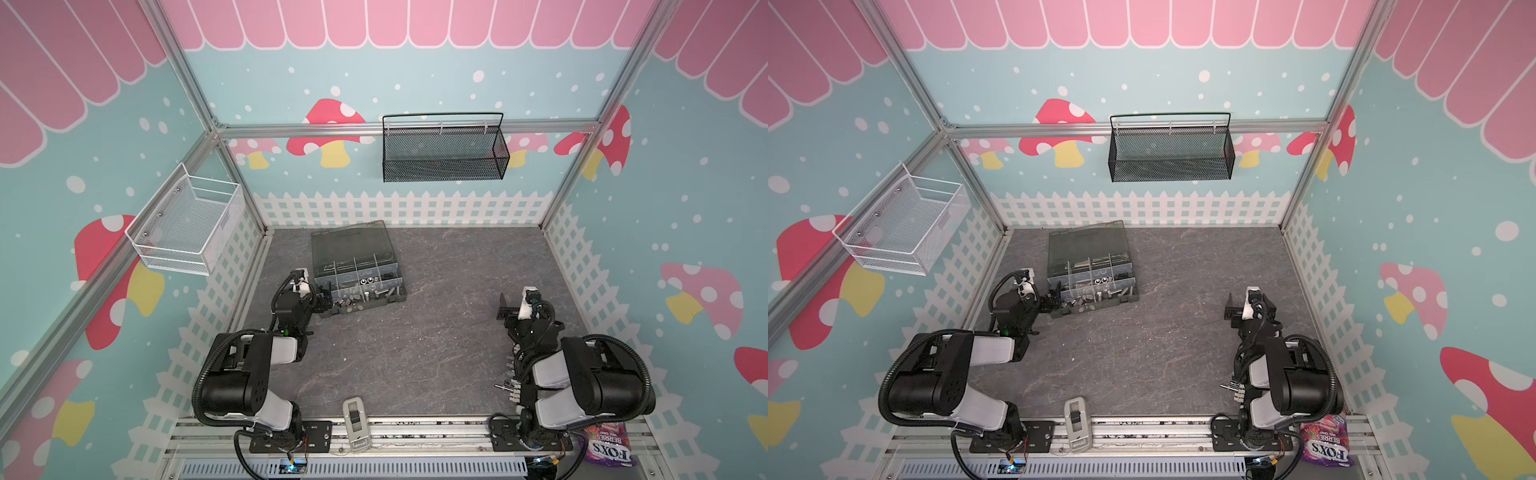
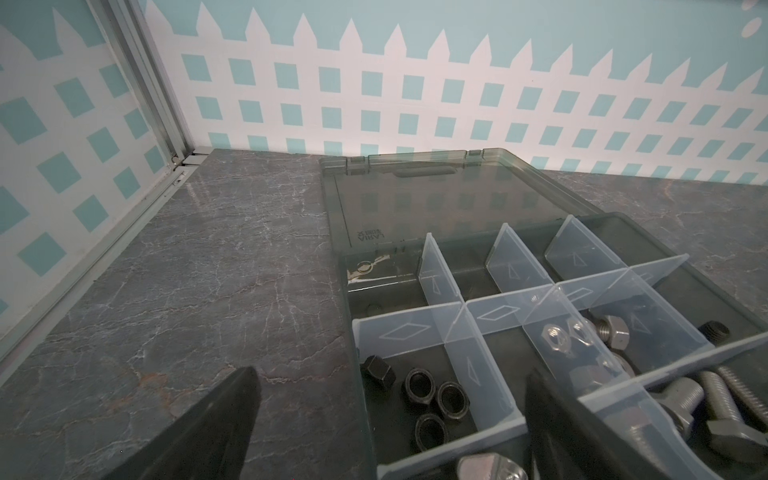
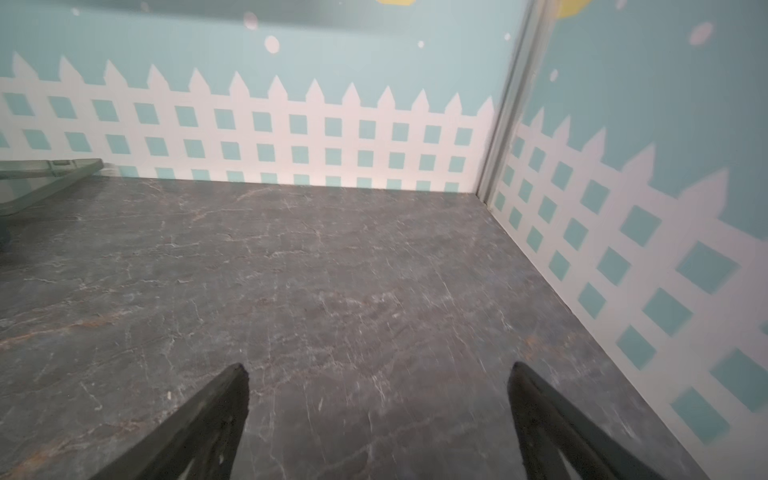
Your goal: Sort the screws and nuts into containers
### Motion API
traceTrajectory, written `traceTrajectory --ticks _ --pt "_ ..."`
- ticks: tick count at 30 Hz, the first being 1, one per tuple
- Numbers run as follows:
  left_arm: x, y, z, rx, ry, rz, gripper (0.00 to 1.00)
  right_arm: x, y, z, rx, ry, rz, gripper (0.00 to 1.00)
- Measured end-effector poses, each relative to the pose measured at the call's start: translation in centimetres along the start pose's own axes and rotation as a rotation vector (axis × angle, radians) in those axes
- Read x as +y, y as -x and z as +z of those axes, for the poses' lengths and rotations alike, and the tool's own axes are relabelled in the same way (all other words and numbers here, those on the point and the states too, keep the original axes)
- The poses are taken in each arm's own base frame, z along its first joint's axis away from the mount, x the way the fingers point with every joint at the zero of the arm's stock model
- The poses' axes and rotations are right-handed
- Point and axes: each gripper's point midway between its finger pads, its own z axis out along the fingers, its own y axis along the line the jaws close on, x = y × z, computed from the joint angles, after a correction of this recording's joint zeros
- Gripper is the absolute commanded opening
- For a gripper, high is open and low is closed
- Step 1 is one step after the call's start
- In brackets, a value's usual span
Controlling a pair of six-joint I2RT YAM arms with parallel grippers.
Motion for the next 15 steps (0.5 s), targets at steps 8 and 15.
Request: traceTrajectory --ticks 8,15 --pt "0.1 0.0 0.0 0.000 0.004 0.000 1.00 1.5 0.5 1.3 0.005 0.092 -0.037 0.98" --pt "0.1 0.0 0.0 0.000 0.007 0.000 1.00 1.8 0.2 1.2 0.018 0.107 -0.039 0.98"
